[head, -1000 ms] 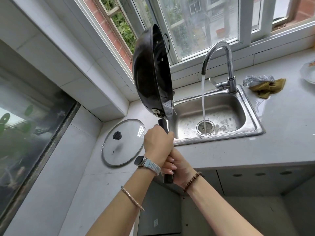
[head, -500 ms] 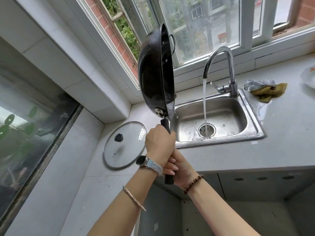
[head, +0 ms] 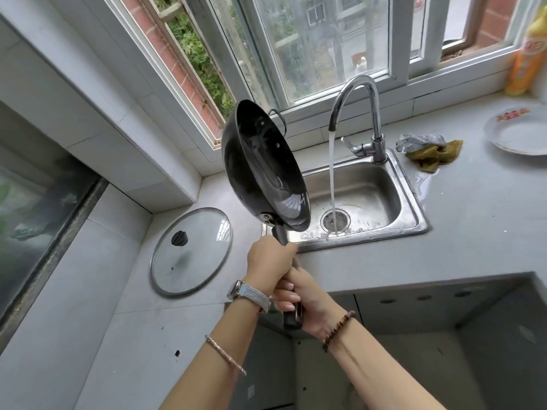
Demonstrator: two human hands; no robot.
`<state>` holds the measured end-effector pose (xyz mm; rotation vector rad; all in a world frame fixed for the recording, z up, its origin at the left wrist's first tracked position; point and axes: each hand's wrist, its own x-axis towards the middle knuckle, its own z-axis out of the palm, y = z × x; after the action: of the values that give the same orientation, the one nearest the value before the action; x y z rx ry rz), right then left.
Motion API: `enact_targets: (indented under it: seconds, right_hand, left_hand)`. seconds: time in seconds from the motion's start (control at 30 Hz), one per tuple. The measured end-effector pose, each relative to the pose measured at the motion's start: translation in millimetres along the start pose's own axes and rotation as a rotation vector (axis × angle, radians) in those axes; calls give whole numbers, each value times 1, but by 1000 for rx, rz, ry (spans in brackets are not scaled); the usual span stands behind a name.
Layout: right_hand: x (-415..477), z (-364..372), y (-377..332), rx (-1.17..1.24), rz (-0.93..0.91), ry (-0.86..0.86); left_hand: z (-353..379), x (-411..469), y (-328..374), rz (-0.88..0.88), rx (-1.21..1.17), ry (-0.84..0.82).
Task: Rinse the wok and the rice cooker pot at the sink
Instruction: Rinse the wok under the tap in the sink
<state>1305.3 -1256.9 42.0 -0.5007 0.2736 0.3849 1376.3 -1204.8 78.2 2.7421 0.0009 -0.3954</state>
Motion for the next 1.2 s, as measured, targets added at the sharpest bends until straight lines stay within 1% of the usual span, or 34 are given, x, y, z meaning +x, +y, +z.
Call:
enact_targets:
  seconds: [0.27,0.43,0.53,0.7,0.8,1.1,1.2]
  right_hand:
    - [-3,-13,9,75,38,81]
    - [-4,-15,4,95,19,131]
    - [-8,-14,-4,89,-2,169]
    - [-20,-9,-14,182,-19,192]
    - [-25,-6,-17,211,-22,205]
    - [-42,0,-21,188,-46,248]
    - [-49,7,-22,153,-54,268]
  left_hand:
    - [18,0,-7,-45,-121,-163]
    - [25,9,-5,-47,-170,-226]
    - [31,15,-1,-51,-238,-261]
    - [29,13,12,-32,-300,-324]
    - [27,7,19,-30,-308,-342]
    - [24,-7,28,-48,-312,-392]
    - [16,-14,29,-44,-328,-444]
